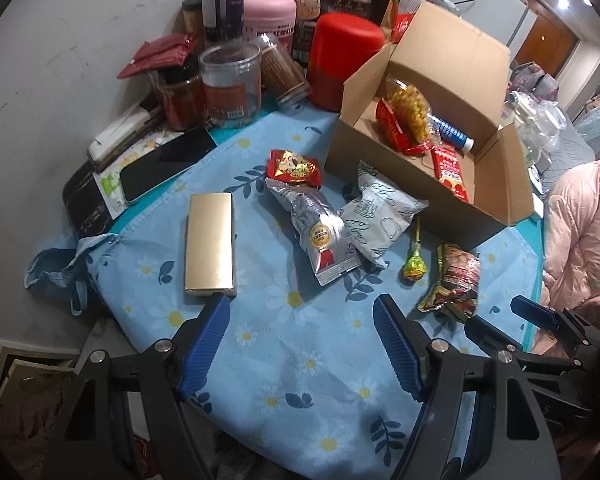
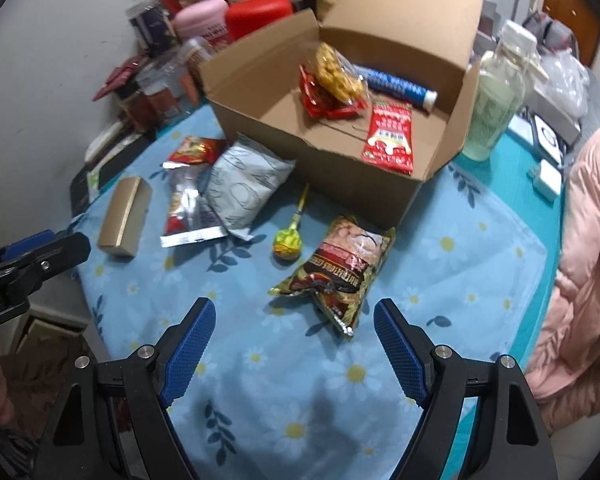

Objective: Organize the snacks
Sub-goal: 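Withdraw both tools from the box and move back over the snacks, then grasp the silver snack bag with left tool while right tool grasps cereal bag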

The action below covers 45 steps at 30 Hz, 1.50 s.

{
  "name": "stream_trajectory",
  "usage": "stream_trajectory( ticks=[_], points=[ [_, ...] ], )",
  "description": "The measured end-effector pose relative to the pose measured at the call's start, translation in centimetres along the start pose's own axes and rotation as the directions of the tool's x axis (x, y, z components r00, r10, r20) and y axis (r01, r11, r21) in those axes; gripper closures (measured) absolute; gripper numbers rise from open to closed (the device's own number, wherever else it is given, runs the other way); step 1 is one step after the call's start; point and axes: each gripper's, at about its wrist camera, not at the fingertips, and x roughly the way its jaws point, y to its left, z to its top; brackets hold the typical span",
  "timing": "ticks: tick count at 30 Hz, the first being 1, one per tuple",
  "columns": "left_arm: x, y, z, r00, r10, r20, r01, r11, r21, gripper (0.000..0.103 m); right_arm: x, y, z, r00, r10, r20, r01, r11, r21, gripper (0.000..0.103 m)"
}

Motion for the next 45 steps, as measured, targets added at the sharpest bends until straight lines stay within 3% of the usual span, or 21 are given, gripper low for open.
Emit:
stream_trajectory(
  ticks=[23,33,38,40,41,44,45],
  points=[
    [9.6,0.0,5.9,0.993,-0.015,-0.117,0.016,1.0,0.013,0.029,6.3,-4.5,3.7,0.991,-0.047,-0.122,0.067,0.984,0.164,0.021],
    [13.2,0.2,7.3,0.985,-0.035,-0.167,0.033,0.999,-0.01,0.029,8.8,-4.6,4.1,0.98,-0.056,-0.189,0.087,0.983,0.161,0.021],
    [14.4,0.4,7.5,0.983,0.006,-0.184,-0.005,1.0,0.002,0.029,9.8,-4.6,3.9,0.977,-0.03,-0.212,0.069,0.981,0.179,0.021],
    [15.0,0.7,7.5,0.981,0.006,-0.196,-0.009,1.0,-0.011,0.029,10.0,-4.7,3.8,0.976,-0.006,-0.216,0.049,0.979,0.197,0.03],
    [15.2,1.0,7.5,0.98,0.003,-0.199,-0.008,1.0,-0.024,0.032,10.1,-4.6,3.9,0.976,0.003,-0.219,0.042,0.979,0.2,0.033],
    [15.8,1.7,7.3,0.975,-0.023,-0.222,0.014,0.999,-0.045,0.057,10.2,-4.1,3.9,0.976,-0.017,-0.218,0.056,0.983,0.172,0.051],
    [15.7,1.6,7.3,0.976,-0.018,-0.216,0.011,0.999,-0.032,0.059,10.2,-3.8,4.0,0.975,-0.026,-0.219,0.061,0.986,0.154,0.052]
  ],
)
